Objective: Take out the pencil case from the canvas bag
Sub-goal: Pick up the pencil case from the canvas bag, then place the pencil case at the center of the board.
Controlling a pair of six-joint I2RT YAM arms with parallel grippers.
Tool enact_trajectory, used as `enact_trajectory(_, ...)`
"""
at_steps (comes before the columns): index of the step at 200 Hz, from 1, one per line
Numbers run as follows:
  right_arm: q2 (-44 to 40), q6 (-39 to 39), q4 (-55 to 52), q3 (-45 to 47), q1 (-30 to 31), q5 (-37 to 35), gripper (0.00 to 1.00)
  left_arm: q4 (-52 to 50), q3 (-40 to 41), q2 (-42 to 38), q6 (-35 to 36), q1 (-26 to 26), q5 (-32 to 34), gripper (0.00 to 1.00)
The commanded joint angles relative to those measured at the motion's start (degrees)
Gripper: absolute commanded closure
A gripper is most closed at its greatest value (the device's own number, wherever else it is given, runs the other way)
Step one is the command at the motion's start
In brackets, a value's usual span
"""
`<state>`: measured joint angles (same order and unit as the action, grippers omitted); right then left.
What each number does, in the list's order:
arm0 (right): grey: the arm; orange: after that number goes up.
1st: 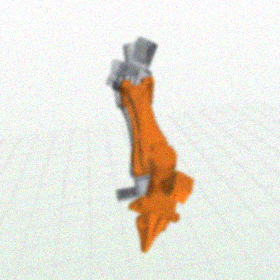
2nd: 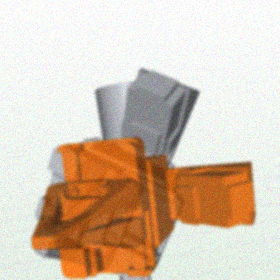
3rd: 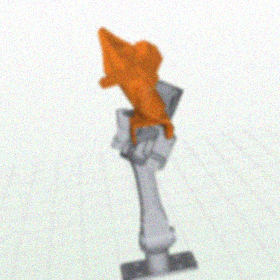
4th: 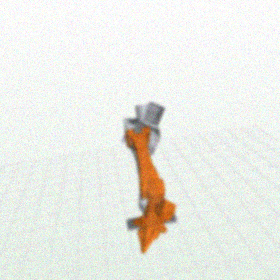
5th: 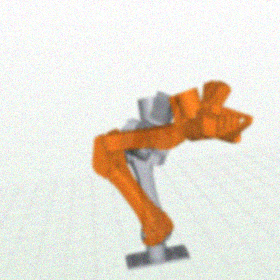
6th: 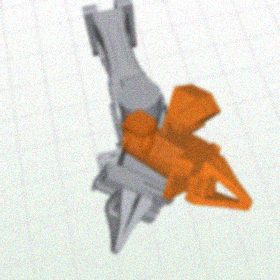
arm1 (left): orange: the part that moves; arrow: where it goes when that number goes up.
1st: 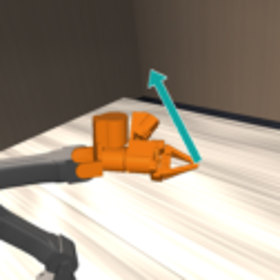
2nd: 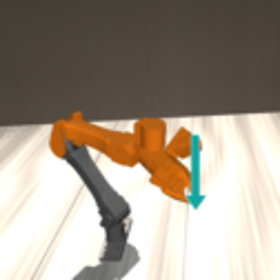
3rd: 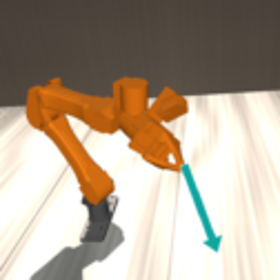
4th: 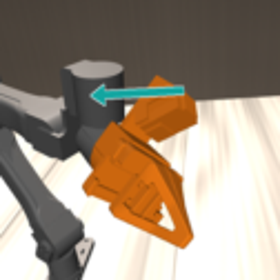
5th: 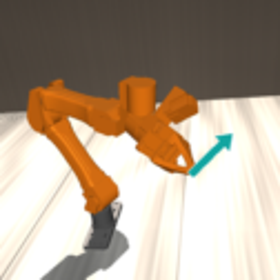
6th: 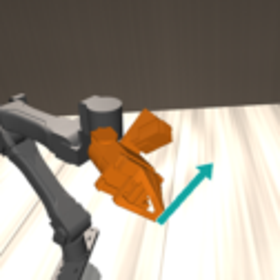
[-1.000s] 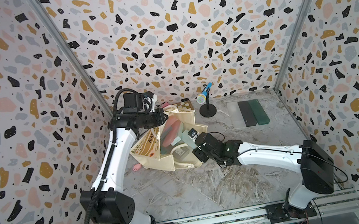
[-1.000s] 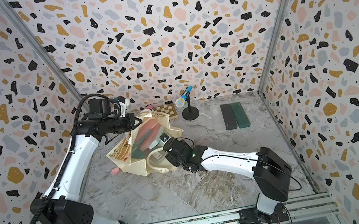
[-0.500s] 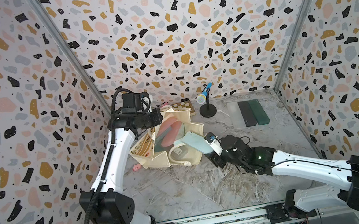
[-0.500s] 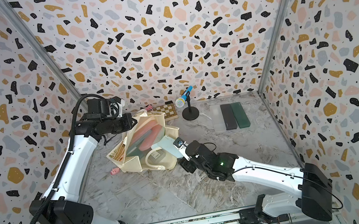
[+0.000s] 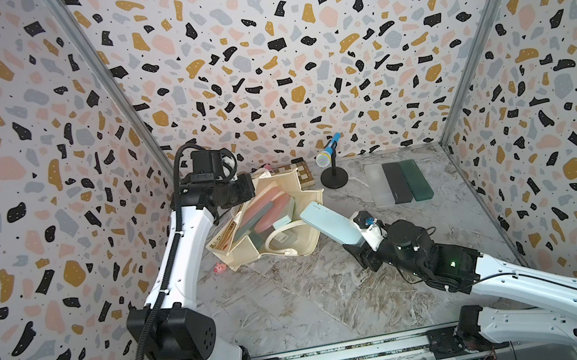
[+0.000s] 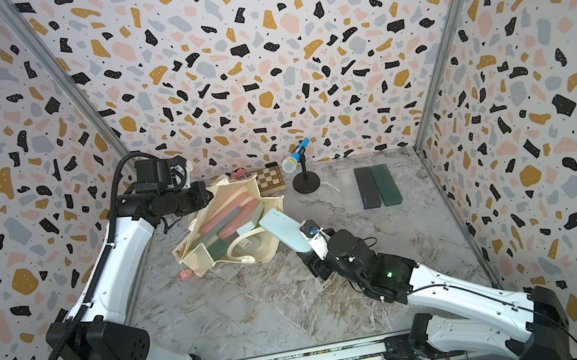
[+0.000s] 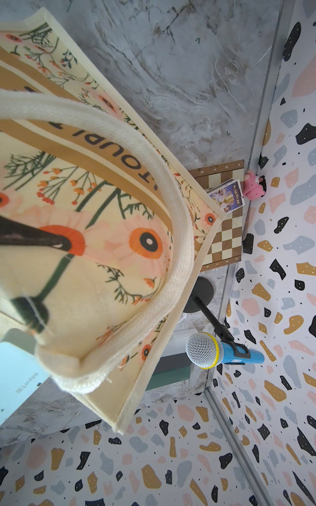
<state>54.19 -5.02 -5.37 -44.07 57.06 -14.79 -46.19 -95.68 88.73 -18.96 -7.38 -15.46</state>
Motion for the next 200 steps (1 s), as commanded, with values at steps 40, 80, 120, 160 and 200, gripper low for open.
enact_trajectory(40, -9.0, -10.7, 2.3, 5.4, -3.4, -16.2, 0.49, -0.8, 0.4, -3.3, -1.8, 1.7, 3.3, 1.00)
enact_trajectory(80, -6.5, -20.6, -8.2, 5.7, -12.8, -16.2, 0.51, -0.2, 0.8, -3.7, -2.3, 2.3, 2.0, 1.00)
enact_trajectory(120, -1.7, -22.3, -11.7, 6.5, -27.2, -1.1, 0.51, 0.0, 0.9, -3.8, -2.4, 2.3, 1.0, 1.00)
enact_trajectory(160, 4.3, -22.0, -12.7, 6.8, -30.3, 2.1, 0.51, 0.1, 1.1, -4.0, -2.4, 2.3, 0.6, 1.00)
enact_trajectory(200, 10.7, -22.1, -15.5, 5.7, -30.6, 0.4, 0.49, 0.8, 1.2, -4.1, -2.5, 2.3, -1.1, 1.00)
